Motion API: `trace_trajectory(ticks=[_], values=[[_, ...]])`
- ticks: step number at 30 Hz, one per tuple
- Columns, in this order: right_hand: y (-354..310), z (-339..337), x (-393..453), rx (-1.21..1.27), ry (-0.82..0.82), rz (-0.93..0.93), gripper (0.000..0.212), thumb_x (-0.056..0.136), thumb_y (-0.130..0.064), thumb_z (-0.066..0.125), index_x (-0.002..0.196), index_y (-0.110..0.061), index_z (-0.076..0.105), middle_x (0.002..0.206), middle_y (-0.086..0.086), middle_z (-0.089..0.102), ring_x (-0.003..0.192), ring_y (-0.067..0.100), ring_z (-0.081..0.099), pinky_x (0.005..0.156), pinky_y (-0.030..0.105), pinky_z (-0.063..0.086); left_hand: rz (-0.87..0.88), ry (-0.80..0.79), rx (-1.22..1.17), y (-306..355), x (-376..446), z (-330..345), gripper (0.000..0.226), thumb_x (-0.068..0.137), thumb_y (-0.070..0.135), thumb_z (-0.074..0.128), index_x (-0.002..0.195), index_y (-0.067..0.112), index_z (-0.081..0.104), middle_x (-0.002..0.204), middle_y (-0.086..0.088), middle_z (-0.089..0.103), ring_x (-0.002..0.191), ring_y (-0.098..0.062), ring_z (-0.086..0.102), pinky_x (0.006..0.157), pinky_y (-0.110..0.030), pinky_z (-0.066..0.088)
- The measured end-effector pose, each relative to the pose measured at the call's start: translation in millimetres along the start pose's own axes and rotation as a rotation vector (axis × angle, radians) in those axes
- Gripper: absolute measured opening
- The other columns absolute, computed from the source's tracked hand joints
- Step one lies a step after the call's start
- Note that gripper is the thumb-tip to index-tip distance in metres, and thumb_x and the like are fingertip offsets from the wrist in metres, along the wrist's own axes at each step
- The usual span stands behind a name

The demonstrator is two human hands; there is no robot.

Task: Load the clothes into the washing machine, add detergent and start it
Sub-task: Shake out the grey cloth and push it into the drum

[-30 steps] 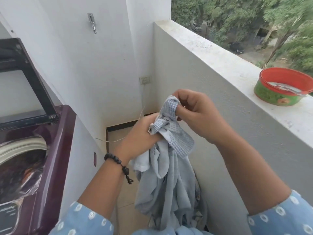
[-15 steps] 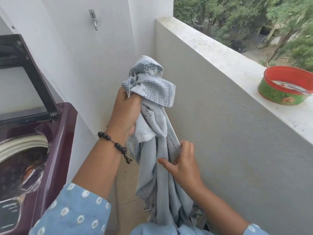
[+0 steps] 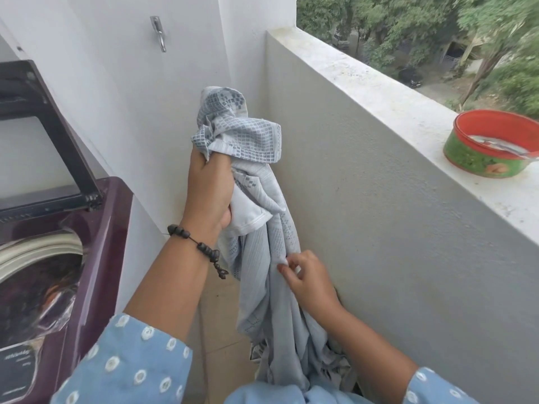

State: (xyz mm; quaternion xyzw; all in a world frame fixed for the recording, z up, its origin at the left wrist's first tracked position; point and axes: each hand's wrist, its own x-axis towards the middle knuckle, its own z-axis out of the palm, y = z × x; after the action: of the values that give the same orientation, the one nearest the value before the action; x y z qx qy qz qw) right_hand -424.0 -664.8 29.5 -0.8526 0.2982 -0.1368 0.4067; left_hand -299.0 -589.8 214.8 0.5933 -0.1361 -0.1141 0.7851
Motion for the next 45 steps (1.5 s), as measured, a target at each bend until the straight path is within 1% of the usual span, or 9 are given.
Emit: trace_trajectory(ticks=[4,9,16,20,24,29,32,39,45], values=[[-30.8,-52.4,19.6,0.407,0.138,0.031,0.020,0.099,-0.012,0.051,0.083,-0.020,0.059,0.068,0.005,0.065,0.050,0.008,0.062,0.049,0.028,0.051,0.065,-0.018,0.183,1.1,6.8,-15.2,0.010,0.100,0.028,0.051,0.094,0.035,0.054,0.101,0.010,0.065,0.106,-0.014,0.064,0.096,-0.038,0.053],[-89.9,-131.7,42.9,0.571,0.290,-0.293,0.023,0.101,-0.014,0.047,0.082,-0.020,0.057,0.061,-0.008,0.062,0.061,0.020,0.062,0.059,0.036,0.054,0.070,-0.181,0.356,-11.0,5.5,-27.3,0.019,0.101,0.023,0.049,0.095,0.040,0.056,0.100,0.014,0.066,0.105,-0.012,0.064,0.086,-0.027,0.052],[-137.1,-140.5,44.5,0.598,-0.084,-0.523,0.019,0.100,-0.013,0.045,0.093,0.001,0.056,0.078,0.026,0.054,0.072,0.025,0.051,0.066,0.038,0.045,0.099,-0.672,0.425,-12.6,-0.3,-17.0,0.022,0.090,0.010,0.062,0.111,0.016,0.064,0.101,0.003,0.073,0.098,-0.014,0.068,0.084,-0.029,0.054],[-131.9,-137.3,34.6,0.643,-0.099,-0.464,0.013,0.099,-0.008,0.051,0.106,-0.003,0.061,0.091,0.009,0.065,0.077,0.010,0.062,0.072,0.028,0.052,0.092,-0.506,0.417,-16.0,-2.2,-15.7,0.028,0.081,0.025,0.067,0.095,0.001,0.068,0.095,-0.018,0.072,0.095,-0.037,0.068,0.084,-0.053,0.053],[-84.4,-113.9,13.7,0.402,0.173,-0.258,0.010,0.088,-0.020,0.071,0.091,-0.024,0.061,0.087,0.003,0.067,0.071,0.024,0.064,0.069,0.050,0.057,0.034,-0.245,0.322,-14.1,2.5,-17.9,0.009,0.092,0.021,0.064,0.088,0.013,0.066,0.085,-0.004,0.068,0.084,-0.017,0.064,0.074,-0.036,0.052],[-22.8,-44.6,-16.9,-0.103,-0.357,0.101,0.055,0.073,-0.064,0.071,0.110,-0.027,0.055,0.086,-0.008,0.066,0.074,0.010,0.064,0.072,0.038,0.056,0.022,-0.155,0.215,-10.9,0.7,-5.2,0.007,0.093,0.014,0.060,0.090,0.017,0.066,0.088,-0.002,0.068,0.088,-0.016,0.064,0.076,-0.030,0.052],[-0.3,-14.0,-9.1,-0.214,-0.423,0.203,0.068,0.074,-0.069,0.064,0.122,-0.023,0.049,0.101,-0.007,0.064,0.088,0.015,0.065,0.076,0.035,0.054,0.014,-0.149,0.162,-11.1,-1.2,3.8,0.003,0.092,0.014,0.062,0.091,0.014,0.065,0.088,-0.007,0.064,0.087,-0.020,0.060,0.076,-0.036,0.049],[15.8,0.5,20.1,-0.054,-0.331,0.227,0.014,0.095,-0.019,0.049,0.099,-0.011,0.060,0.084,0.007,0.066,0.078,0.026,0.069,0.072,0.043,0.058,0.062,-0.146,0.151,-3.0,-6.1,4.4,0.010,0.093,0.013,0.061,0.084,0.016,0.063,0.084,-0.005,0.062,0.083,-0.018,0.059,0.072,-0.032,0.049],[-23.3,-74.6,29.6,0.183,-0.143,0.091,0.023,0.097,-0.004,0.043,0.085,-0.002,0.063,0.072,0.013,0.066,0.059,0.020,0.061,0.059,0.036,0.055,0.086,-0.166,0.335,-3.4,4.2,-33.6,0.006,0.093,0.020,0.062,0.089,0.019,0.066,0.080,0.006,0.070,0.082,-0.013,0.068,0.066,-0.023,0.051]])
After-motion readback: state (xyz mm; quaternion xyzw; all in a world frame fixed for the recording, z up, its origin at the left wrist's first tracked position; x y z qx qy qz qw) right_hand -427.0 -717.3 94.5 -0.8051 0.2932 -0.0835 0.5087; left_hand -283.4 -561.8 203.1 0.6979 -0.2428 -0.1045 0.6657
